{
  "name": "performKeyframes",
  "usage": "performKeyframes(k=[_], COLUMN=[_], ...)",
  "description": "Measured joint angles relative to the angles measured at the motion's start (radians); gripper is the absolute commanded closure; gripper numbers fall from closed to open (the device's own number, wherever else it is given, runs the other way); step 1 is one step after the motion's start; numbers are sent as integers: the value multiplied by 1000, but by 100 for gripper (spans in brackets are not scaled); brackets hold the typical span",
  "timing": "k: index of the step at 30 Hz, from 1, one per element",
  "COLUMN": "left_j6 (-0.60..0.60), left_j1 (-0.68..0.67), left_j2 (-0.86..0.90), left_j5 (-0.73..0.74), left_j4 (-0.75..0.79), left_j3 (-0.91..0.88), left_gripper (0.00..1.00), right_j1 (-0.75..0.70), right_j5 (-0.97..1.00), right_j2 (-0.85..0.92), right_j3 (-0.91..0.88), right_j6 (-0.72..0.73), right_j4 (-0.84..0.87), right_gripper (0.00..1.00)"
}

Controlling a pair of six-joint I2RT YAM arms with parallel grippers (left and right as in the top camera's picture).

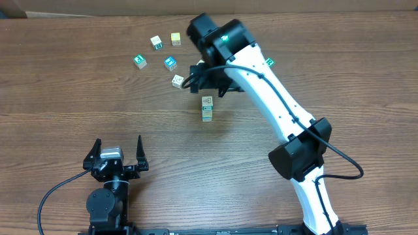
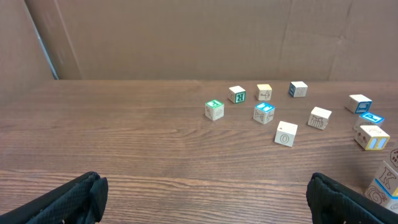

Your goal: Form a tower

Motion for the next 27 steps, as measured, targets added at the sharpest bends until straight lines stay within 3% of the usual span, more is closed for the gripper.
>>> performKeyframes(k=[27], left_j6=[0], left_j1=[0], left_j2=[0], left_j5=[0], left_j4=[0], left_j3=[0], left_gripper=[0], right_j1=[51], right_j5=[35], right_j2=[1], right_j3=[-380], right_j6=[35], right_j4=[298], right_gripper=[0])
